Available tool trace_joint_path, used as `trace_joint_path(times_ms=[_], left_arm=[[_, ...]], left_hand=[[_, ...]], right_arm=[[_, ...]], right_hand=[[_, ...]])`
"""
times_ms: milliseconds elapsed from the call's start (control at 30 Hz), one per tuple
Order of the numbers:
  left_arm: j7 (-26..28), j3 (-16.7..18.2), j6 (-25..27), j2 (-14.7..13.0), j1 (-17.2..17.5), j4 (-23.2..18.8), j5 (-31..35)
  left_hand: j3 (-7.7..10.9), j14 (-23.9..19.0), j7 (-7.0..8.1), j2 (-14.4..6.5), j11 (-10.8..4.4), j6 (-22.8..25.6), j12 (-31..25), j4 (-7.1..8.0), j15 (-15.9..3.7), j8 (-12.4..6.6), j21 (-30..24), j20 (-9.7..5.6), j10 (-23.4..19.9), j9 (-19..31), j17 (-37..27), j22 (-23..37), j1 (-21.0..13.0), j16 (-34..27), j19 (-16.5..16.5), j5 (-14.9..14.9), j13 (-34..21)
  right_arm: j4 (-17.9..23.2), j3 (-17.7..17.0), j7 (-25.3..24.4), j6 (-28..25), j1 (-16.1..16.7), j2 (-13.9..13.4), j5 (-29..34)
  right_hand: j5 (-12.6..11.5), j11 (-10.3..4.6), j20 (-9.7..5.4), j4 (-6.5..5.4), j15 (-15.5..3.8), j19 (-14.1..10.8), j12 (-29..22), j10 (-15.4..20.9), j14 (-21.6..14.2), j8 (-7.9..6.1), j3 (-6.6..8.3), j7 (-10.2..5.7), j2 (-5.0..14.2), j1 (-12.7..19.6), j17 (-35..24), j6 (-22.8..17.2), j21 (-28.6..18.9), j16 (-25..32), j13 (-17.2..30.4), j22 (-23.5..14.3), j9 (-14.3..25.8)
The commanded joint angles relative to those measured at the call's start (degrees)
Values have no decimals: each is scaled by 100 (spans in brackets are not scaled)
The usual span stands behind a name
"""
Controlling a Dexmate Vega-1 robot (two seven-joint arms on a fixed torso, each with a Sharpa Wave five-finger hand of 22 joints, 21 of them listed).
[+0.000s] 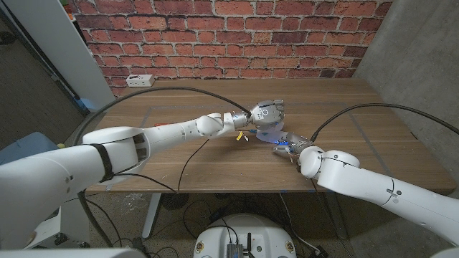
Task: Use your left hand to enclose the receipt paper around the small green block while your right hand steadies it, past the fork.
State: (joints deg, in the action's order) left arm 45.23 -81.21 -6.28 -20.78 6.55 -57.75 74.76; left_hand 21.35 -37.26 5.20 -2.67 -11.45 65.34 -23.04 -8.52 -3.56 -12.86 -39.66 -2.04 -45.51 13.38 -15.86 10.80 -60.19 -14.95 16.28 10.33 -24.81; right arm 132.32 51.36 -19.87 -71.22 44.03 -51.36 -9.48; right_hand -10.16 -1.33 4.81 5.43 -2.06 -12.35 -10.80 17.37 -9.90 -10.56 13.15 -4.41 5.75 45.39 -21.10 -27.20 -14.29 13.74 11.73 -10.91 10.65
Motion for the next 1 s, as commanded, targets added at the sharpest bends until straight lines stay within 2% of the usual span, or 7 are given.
trace_joint_path(times_ms=[33,300,500,767,867,967,1000], left_arm=[[-344,98,232,-21,244,-105,-405],[-410,191,469,-38,418,-182,-485],[-157,272,828,62,592,-56,-519],[174,314,1086,174,712,140,-664],[505,341,1157,290,749,358,-756],[708,381,983,330,748,459,-968],[859,404,856,359,740,552,-1067]], left_hand=[[-40,118,183,99,-3,-625,116,65,-899,117,-33,77,261,4,-17,23,277,121,-42,35,-52],[-134,335,571,322,18,-1962,320,140,-860,241,-4,130,863,-47,-113,27,781,270,-176,150,-129],[-184,666,651,432,39,-3146,454,171,-831,291,73,216,1538,-111,-201,33,1120,359,-407,256,-189],[-323,1344,368,610,115,-5217,590,231,-656,355,211,408,2673,-188,-302,59,1641,414,-854,467,-228],[-358,1529,266,645,159,-5537,608,243,-565,341,262,444,2881,-201,-312,63,1732,427,-1003,516,-231],[-288,1372,593,506,98,-5280,441,234,-632,180,204,414,2655,-211,-331,69,1708,323,-872,575,-231],[-197,1260,693,358,72,-5093,336,202,-658,129,87,386,2506,-214,-335,75,1622,282,-592,598,-227]], right_arm=[[37,-72,33,2,63,-20,46],[59,-72,49,-36,53,-15,68],[58,-58,70,-58,29,-9,75],[28,-47,113,-46,-13,-9,75],[25,-45,110,-27,-18,-19,92],[22,-46,99,14,-14,-30,118],[20,-36,88,15,-19,-28,138]], right_hand=[[-12,1,11,-4,7,-12,-8,-6,23,18,-34,-10,-8,-51,-3,39,16,-3,18,-18,5],[-14,1,8,-3,9,-11,-15,-11,25,15,-39,-17,1,-63,9,49,19,-8,18,-16,5],[-14,10,10,-3,10,-12,-21,-14,23,11,-44,-18,7,-75,19,57,22,-10,17,-14,5],[-14,-3,8,0,8,-12,-25,-23,24,5,-50,-11,11,-86,31,58,25,-14,17,-12,4],[-14,5,14,0,9,-15,-29,-20,18,3,-54,-8,12,-93,36,61,25,-13,17,-11,4],[-14,27,14,3,10,-15,-33,-20,18,1,-58,-11,14,-100,44,63,27,-16,17,-10,4],[-15,19,14,3,5,-15,-33,-23,18,0,-58,-9,16,-101,46,64,28,-16,16,-10,4]])
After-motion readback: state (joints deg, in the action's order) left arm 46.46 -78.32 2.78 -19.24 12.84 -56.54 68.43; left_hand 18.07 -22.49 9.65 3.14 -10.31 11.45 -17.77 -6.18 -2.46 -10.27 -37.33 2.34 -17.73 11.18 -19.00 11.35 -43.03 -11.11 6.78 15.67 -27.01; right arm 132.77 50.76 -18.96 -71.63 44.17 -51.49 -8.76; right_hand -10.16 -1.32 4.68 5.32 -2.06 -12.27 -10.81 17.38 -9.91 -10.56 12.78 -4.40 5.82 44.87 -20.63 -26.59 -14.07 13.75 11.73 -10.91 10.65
